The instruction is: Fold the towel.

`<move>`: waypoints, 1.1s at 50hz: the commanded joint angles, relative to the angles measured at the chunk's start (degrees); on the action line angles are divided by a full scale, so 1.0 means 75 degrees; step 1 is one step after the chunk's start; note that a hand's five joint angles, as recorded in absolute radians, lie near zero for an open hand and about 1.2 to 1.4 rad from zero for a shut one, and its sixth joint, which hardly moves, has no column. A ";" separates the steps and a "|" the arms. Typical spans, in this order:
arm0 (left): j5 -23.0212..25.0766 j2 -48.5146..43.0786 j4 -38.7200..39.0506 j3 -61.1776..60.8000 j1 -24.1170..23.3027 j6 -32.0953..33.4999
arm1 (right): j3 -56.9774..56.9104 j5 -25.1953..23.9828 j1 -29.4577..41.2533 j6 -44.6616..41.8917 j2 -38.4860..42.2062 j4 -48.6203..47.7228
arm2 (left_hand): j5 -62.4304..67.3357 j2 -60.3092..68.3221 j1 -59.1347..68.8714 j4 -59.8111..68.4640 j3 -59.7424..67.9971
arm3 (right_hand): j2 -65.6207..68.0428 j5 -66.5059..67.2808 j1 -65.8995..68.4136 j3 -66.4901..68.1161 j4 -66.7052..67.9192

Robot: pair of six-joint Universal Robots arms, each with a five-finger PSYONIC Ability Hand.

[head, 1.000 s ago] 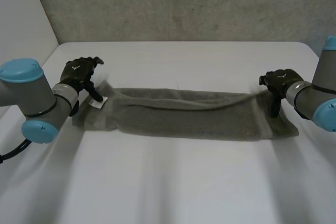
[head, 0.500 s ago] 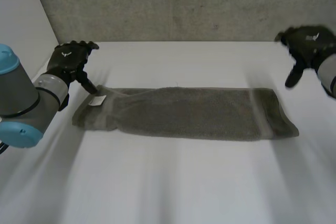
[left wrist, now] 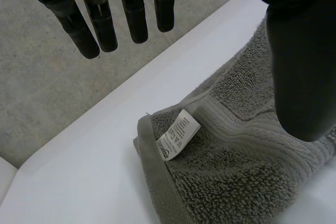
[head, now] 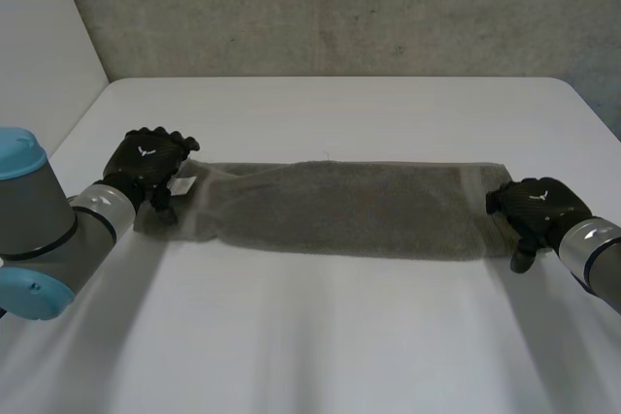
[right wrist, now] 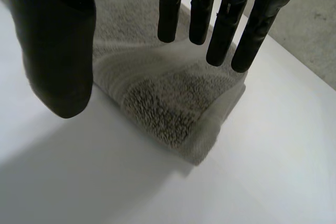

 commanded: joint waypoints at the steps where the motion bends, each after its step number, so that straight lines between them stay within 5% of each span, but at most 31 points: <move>1: -0.0021 -0.0205 0.0116 0.0018 -0.0001 -0.0024 | -0.0162 0.0092 -0.0076 -0.0229 0.0548 -0.0445 | -0.1616 -0.0197 -0.0183 -0.0188 -0.0227 | 0.0474 0.0341 0.0521 0.0440 0.0412; 10: -0.0033 -0.0205 0.0116 0.0006 -0.0013 -0.0024 | -0.0526 0.0315 -0.0134 -0.0581 0.1018 -0.0540 | -0.1638 -0.0219 -0.0205 -0.0210 -0.0249 | 0.4287 0.4154 0.4334 0.4254 0.4225; 12: -0.0033 -0.0205 0.0116 -0.0005 -0.0025 -0.0024 | -0.0712 0.0432 -0.0193 -0.0581 0.1181 -0.0528 | -0.1638 -0.0219 -0.0205 -0.0210 -0.0249 | 0.7231 0.7098 0.7278 0.7197 0.7169; 24: -0.0044 -0.0193 0.0116 -0.0040 -0.0013 -0.0024 | -0.1111 0.0561 -0.0908 -0.0745 0.1217 -0.0399 | -0.1661 -0.0242 -0.0228 -0.0233 -0.0272 | 0.7285 0.7152 0.7332 0.7251 0.7222; 30: -0.0068 -0.0123 0.0093 -0.0064 -0.0025 -0.0024 | -0.1473 0.0619 -0.1784 -0.1843 0.1124 -0.0002 | -0.1683 -0.0264 -0.0250 -0.0255 -0.0294 | 0.7285 0.7152 0.7332 0.7251 0.7222; 38: -0.0068 0.0029 0.0069 -0.0017 -0.0025 -0.0036 | -0.2354 0.1745 -0.2162 -0.2761 0.0983 0.0503 | -0.1728 -0.0309 -0.0295 -0.0300 -0.0339 | 0.7285 0.7152 0.7332 0.7251 0.7222; 46: -0.0115 0.0240 0.0081 0.0229 -0.0142 -0.0458 | -0.2658 0.1534 0.0451 -0.1167 -0.0330 -0.0200 | -0.1795 -0.0376 -0.0362 -0.0367 -0.0406 | 0.7285 0.7152 0.7332 0.7251 0.7222; 48: -0.0115 0.0252 0.0058 0.0404 -0.0258 -0.0843 | -0.2565 0.1382 0.1757 -0.0642 -0.0446 -0.0748 | -0.1795 -0.0376 -0.0362 -0.0367 -0.0406 | 0.7285 0.7152 0.7332 0.7251 0.7222; 55: -0.0138 0.0369 0.0034 0.0511 -0.0587 -0.1278 | -0.2471 0.1113 0.4571 -0.0768 0.0440 -0.1266 | -0.1773 -0.0354 -0.0340 -0.0345 -0.0384 | 0.7285 0.7152 0.7332 0.7251 0.7222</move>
